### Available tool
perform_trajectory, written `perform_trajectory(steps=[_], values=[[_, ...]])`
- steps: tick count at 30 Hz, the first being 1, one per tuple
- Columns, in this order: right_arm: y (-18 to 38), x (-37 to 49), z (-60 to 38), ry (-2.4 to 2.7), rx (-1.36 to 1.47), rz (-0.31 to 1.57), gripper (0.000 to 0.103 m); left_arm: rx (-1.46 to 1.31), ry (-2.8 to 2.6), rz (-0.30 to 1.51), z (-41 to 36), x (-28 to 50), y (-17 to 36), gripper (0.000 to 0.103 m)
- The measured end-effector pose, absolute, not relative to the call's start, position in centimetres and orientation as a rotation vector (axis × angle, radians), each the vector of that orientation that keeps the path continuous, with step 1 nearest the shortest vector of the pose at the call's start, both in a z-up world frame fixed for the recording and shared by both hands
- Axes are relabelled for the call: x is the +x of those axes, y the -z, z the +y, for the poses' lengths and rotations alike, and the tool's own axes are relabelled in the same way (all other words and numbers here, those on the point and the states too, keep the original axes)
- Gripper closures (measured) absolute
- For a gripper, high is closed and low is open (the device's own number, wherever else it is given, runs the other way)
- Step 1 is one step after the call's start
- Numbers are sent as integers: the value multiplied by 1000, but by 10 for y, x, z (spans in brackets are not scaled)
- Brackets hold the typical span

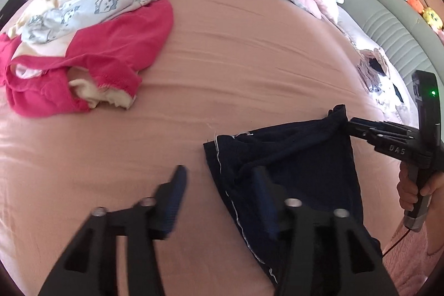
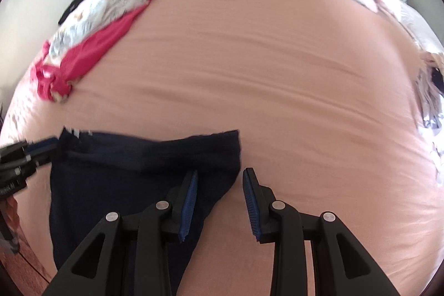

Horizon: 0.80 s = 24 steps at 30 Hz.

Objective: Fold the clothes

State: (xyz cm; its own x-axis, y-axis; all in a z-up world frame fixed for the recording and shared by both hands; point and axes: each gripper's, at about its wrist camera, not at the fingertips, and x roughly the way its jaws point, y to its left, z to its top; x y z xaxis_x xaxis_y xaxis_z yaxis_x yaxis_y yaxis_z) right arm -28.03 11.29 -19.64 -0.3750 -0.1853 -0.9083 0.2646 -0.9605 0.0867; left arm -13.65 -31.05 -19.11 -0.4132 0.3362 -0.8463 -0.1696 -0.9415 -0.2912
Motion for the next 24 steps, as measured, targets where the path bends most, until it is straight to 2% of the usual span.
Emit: perform_trajectory(steps=[3,8,9,14,16,19,24], values=[[184,-269,127,2427,1558,24,71,-1484,-2377,-312,-306,-125,180,54],[177,-215,134,2210,1589,-144,70,-1482,-2376,-319,-267,-73,165,54],[174,-202,132,2181,1579,-146,70,-1481,-2379,-301,-263,-62,166,54],[171,-135,106,2236,1505,111,70,-1557,-2334,-185,-228,-16,184,54],[178,-121,107,2238,1528,93,70,-1576,-2362,-202,-224,-4,185,54],[186,-105,119,2222,1569,-1,70,-1622,-2372,-326,-232,8,193,54],[201,-93,127,2230,1632,-56,70,-1647,-2344,-326,-229,28,202,54]])
